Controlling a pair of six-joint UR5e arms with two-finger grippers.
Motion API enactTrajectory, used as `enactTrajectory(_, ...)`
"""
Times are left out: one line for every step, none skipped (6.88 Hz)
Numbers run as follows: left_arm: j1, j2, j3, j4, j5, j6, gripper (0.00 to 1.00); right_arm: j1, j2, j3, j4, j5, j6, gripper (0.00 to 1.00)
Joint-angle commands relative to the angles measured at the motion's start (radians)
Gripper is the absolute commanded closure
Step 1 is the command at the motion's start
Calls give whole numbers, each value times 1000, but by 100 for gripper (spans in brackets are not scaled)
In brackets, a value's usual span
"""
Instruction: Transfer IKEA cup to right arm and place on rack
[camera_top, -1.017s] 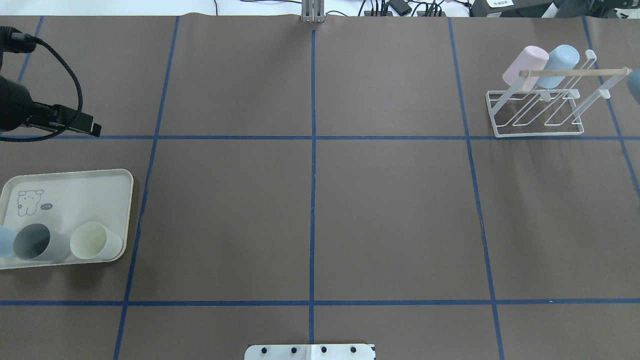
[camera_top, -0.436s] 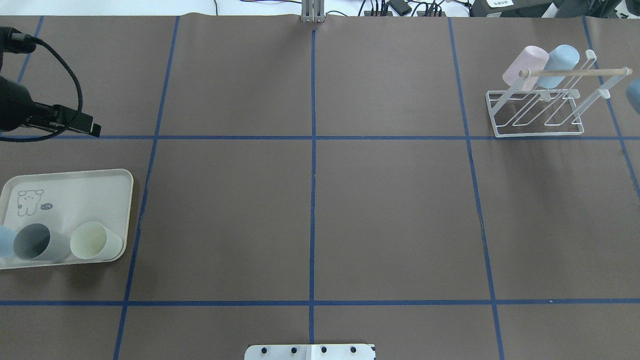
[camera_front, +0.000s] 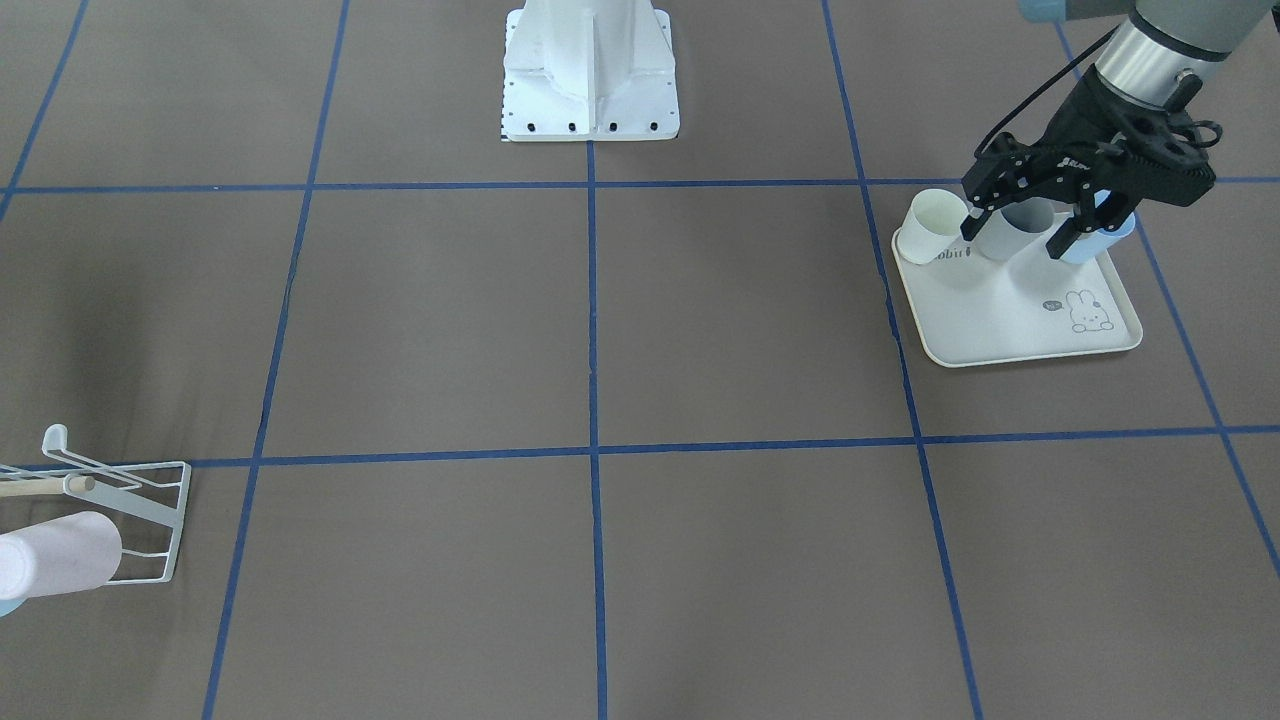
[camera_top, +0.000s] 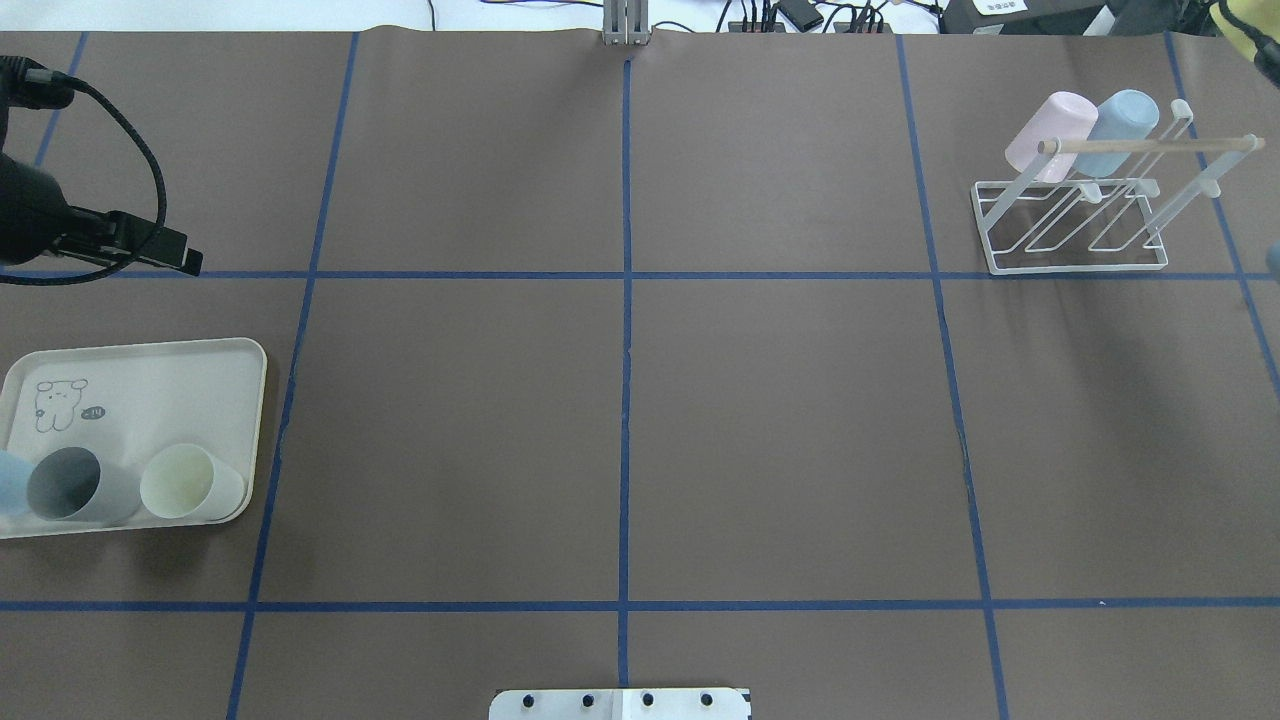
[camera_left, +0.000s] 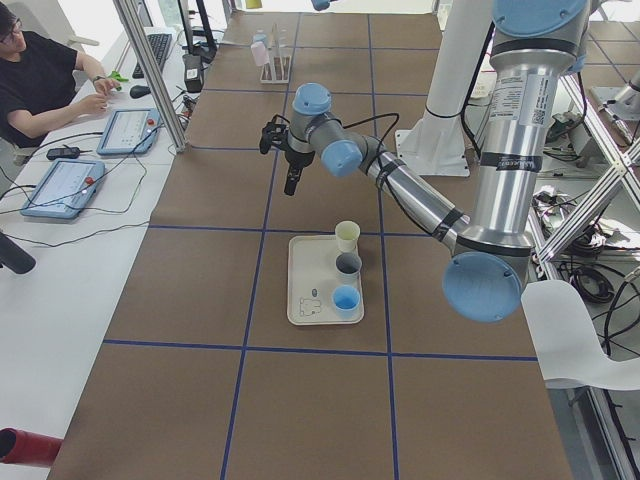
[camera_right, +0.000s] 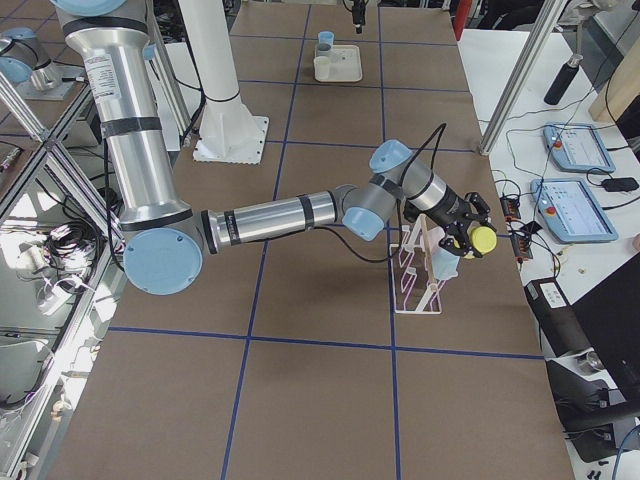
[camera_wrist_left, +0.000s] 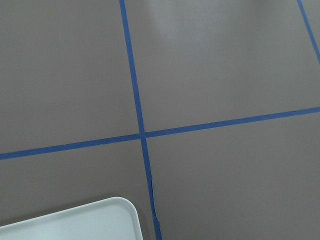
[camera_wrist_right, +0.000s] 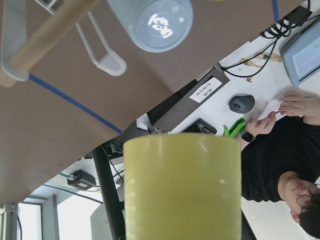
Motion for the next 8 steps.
enactTrajectory(2, 0, 8, -3, 0, 0, 0, -92, -34, -25, 51, -92, -18, 100)
enactTrajectory(2, 0, 15, -6, 0, 0, 0, -92, -30, -41, 61, -90, -45, 100)
enactTrajectory(2, 0, 19, -8, 0, 0, 0, -92, -27, -47, 63, -90, -58, 100)
enactTrajectory(4, 0, 19, -8, 0, 0, 0, -91, -28, -62, 64, -90, -72, 100)
enactTrajectory(4, 0, 19, -8, 0, 0, 0, -88, -27, -79, 66, -90, -78, 100)
enactTrajectory(4, -1, 19, -8, 0, 0, 0, -81, -24, -88, 63, -91, -79, 100)
enactTrajectory(5, -1, 21, -9, 0, 0, 0, -77, -22, -100, 64, -97, -81, 100)
enactTrajectory(5, -1, 24, -9, 0, 0, 0, -78, -19, -104, 63, -126, -81, 100)
